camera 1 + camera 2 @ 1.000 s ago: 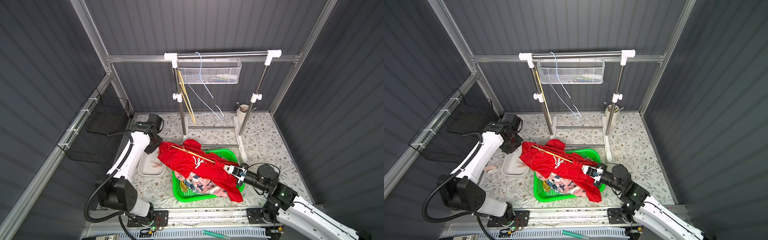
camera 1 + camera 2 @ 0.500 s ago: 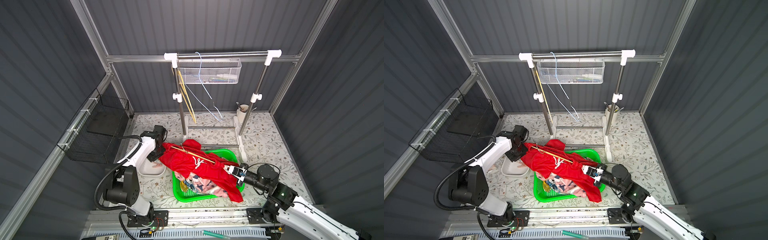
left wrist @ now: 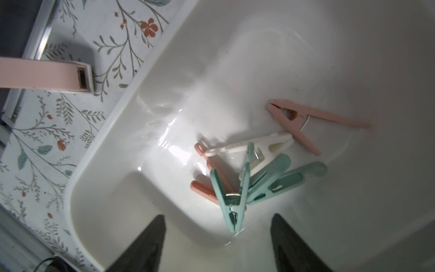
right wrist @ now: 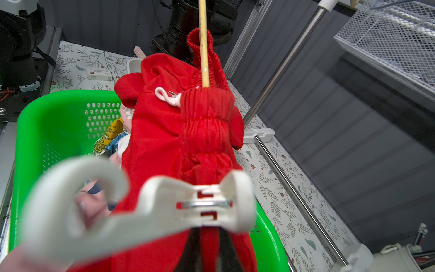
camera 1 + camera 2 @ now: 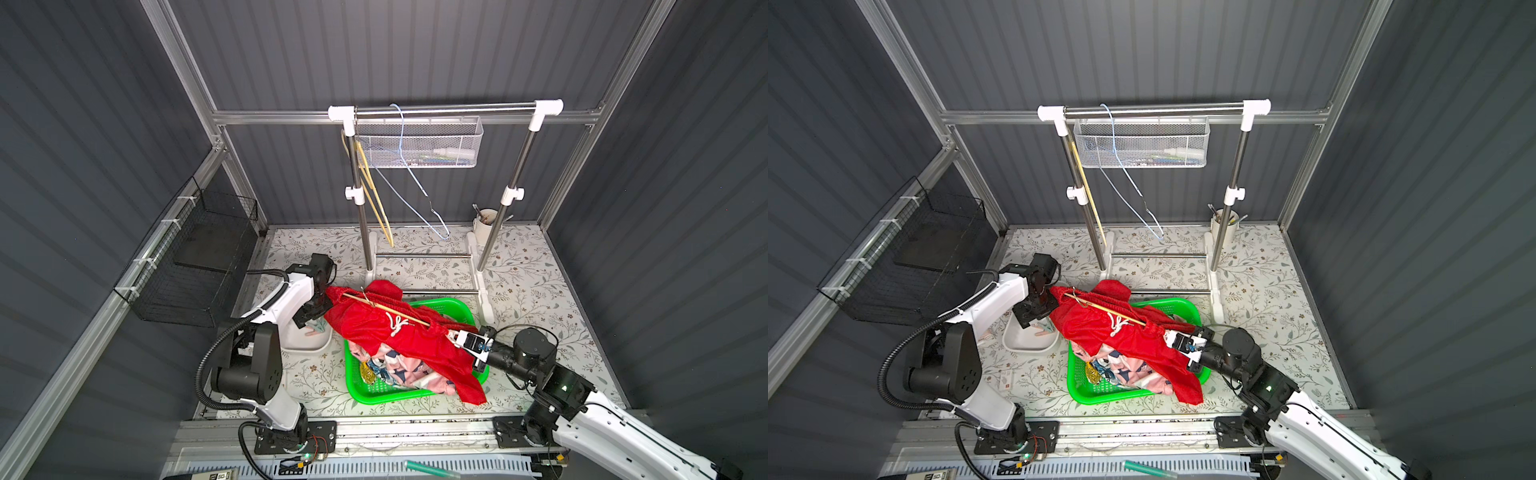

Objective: Remove the clothespins securing shorts to the hanger
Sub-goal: Place the clothespin in the storage box, then remove the clothespin from the hanger.

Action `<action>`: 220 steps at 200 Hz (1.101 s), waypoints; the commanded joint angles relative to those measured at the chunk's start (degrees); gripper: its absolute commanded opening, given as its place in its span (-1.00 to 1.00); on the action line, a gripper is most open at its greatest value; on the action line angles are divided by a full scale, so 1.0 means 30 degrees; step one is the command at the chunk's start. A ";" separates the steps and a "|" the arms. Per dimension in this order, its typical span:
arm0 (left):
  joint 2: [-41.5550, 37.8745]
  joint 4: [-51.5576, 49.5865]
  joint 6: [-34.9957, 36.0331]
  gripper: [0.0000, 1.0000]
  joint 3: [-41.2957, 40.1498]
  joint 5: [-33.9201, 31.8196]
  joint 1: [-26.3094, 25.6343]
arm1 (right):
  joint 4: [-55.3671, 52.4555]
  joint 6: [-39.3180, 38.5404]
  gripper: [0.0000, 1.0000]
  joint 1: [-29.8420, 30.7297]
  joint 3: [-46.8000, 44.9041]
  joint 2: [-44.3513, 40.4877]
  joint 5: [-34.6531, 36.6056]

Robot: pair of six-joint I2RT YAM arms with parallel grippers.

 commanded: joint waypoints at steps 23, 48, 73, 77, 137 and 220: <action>-0.1990 -0.1831 0.3391 0.79 0.2194 -0.0776 0.0055 | 0.0903 0.0479 -1.00 -0.0058 -0.0118 -0.0194 -0.0325; -0.3111 -0.1795 0.5647 0.83 0.2899 0.0516 0.0055 | 0.0856 0.0634 -1.00 -0.0058 -0.0056 -0.0186 -0.0377; -0.4840 -0.1187 0.8539 0.89 0.3129 0.3389 0.0055 | 0.0790 0.0760 -1.00 -0.0058 -0.0024 -0.0183 -0.0413; -0.5169 -0.0751 0.8945 0.89 0.3134 0.3998 0.0055 | 0.0746 0.0779 -1.00 -0.0084 0.0007 -0.0207 -0.0412; -0.6733 -0.0623 0.9965 0.84 0.3788 0.8155 0.0053 | 0.0650 0.0925 -1.00 -0.0115 0.0018 -0.0244 -0.0353; -0.4680 -0.3343 -0.2192 0.80 0.5972 1.0261 -0.0004 | 0.0586 0.0730 -1.00 -0.0117 0.0068 -0.0232 -0.0242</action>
